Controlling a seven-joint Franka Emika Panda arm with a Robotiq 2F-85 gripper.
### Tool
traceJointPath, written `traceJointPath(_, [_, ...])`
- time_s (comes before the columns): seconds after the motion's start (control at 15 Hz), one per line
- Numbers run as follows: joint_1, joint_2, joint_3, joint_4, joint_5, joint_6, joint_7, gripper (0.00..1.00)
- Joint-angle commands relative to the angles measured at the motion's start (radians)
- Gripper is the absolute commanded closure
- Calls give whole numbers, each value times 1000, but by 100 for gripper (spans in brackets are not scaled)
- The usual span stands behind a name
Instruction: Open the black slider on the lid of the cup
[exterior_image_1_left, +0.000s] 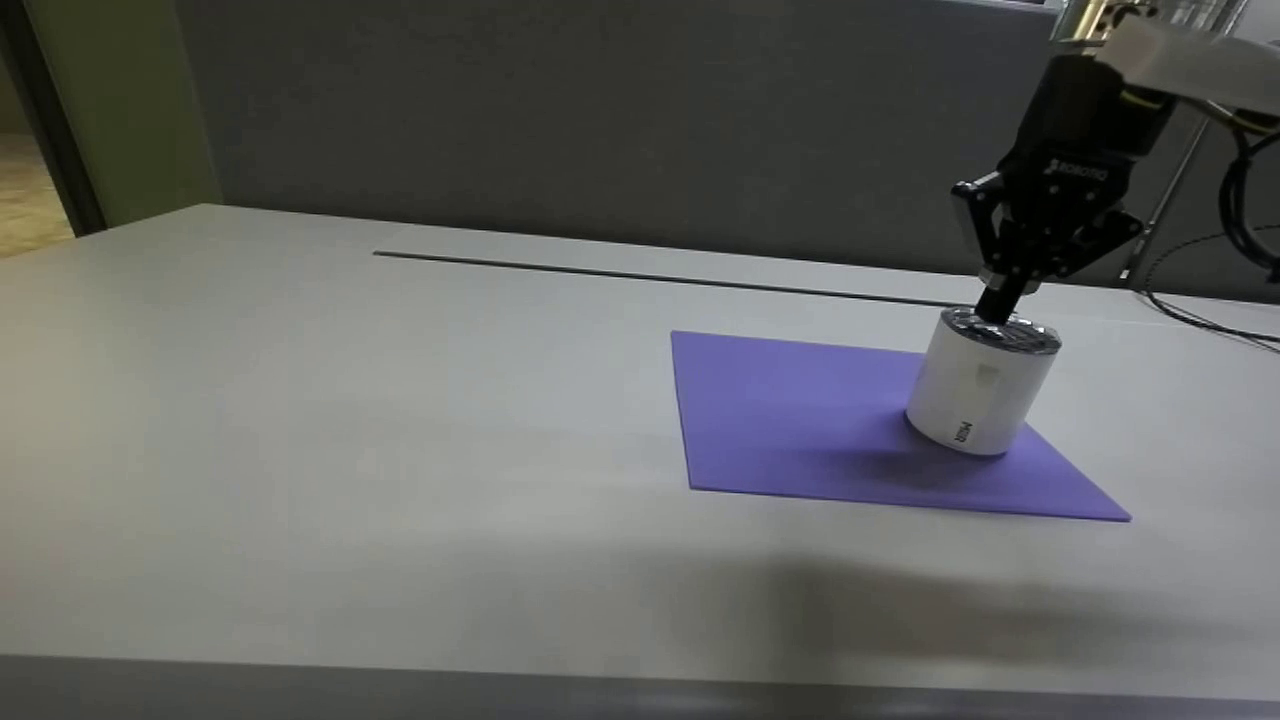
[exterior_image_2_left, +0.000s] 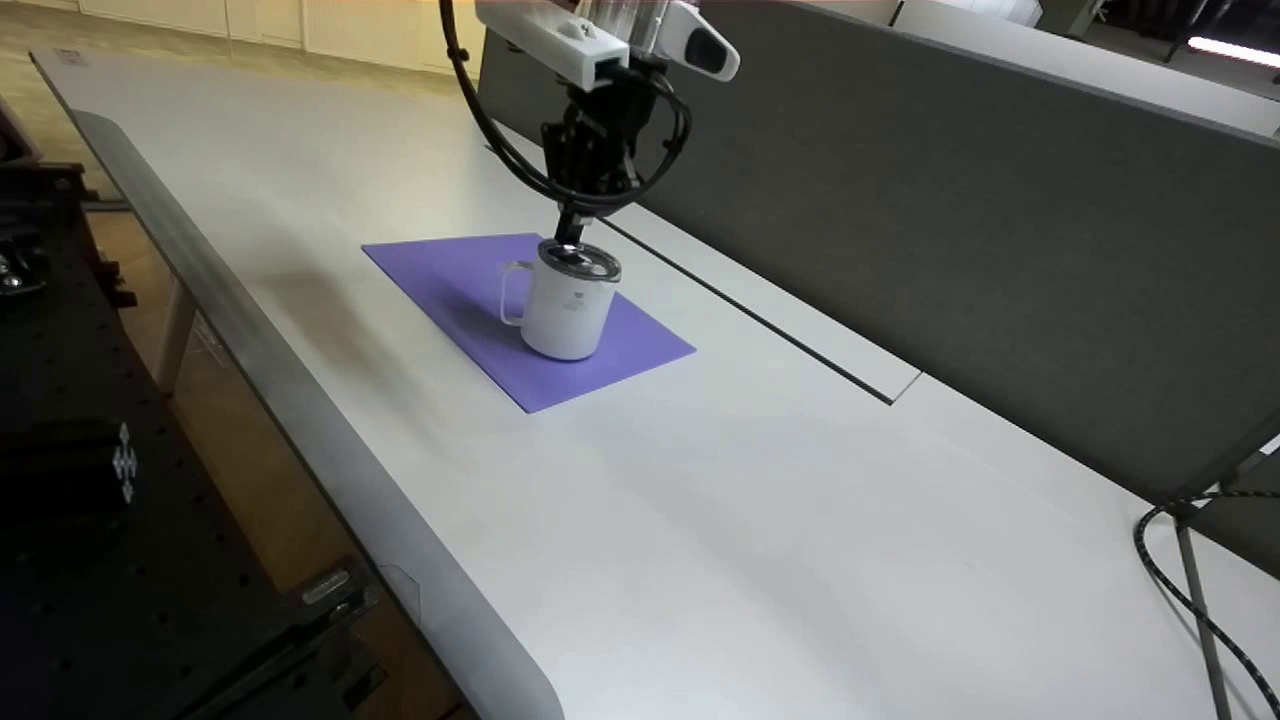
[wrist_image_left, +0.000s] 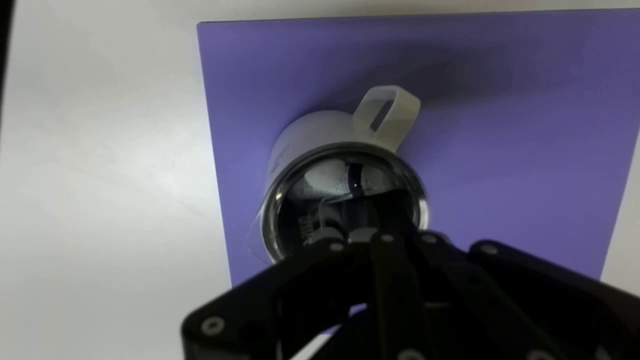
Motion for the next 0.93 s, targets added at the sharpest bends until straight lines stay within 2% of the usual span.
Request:
traceJointPath(0.0, [-28,16,25,19,-4,-17,11,100])
traceJointPath(0.47, [-58,40,55,19,20,-1,-31,100])
traceJointPath(0.87, [-67,49,45,31,-5,-10,-14,100])
